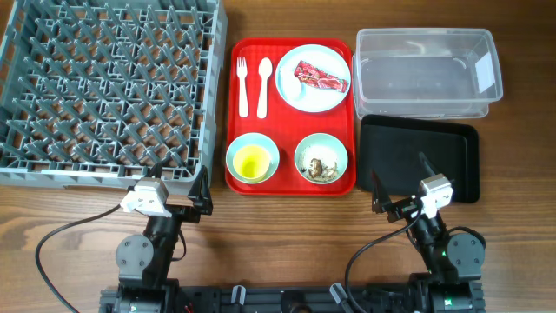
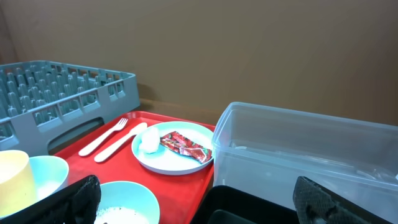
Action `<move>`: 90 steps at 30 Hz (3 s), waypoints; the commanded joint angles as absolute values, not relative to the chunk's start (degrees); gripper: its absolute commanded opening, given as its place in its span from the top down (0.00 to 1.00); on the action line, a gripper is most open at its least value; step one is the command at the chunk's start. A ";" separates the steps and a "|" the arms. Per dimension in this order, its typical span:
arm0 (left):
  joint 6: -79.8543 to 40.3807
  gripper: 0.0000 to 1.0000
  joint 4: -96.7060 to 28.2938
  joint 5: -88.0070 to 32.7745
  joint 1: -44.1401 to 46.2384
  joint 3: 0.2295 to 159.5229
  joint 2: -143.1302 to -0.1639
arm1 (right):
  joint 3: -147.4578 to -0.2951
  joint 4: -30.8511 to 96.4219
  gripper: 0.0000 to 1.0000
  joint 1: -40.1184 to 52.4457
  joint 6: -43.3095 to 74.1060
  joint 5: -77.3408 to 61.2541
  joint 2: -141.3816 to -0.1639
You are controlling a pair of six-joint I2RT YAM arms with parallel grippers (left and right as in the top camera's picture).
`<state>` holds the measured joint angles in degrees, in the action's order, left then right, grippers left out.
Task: Sort waste into correct bins and load items into the dishwasher rack
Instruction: 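Raise both arms from rest toward the table, then grasp the green bowl rim with the right gripper and lift it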
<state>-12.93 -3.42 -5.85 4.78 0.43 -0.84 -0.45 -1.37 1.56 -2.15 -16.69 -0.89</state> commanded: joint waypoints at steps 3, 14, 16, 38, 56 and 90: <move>-12.38 0.00 -3.92 -5.50 5.10 0.32 -0.38 | -0.30 -1.56 0.00 1.30 -1.48 -17.58 -0.54; -12.38 0.00 -3.92 -5.50 5.10 0.32 -0.38 | -0.30 -1.58 0.00 1.30 -1.50 -17.58 -0.54; -12.38 0.00 -3.92 -5.50 5.10 0.32 -0.38 | -0.30 -1.56 0.00 1.30 -1.52 -17.61 -0.54; -12.43 0.00 -3.36 -8.32 5.10 0.32 -0.38 | -0.30 -1.67 0.00 1.30 0.47 -18.26 -0.54; -23.83 0.00 1.30 -21.63 5.08 14.06 -4.19 | -26.72 17.21 0.01 1.30 9.63 -37.10 -8.29; -14.35 0.00 -66.96 -22.50 5.10 82.63 -57.82 | -78.26 68.60 0.21 22.70 9.76 -23.16 -74.89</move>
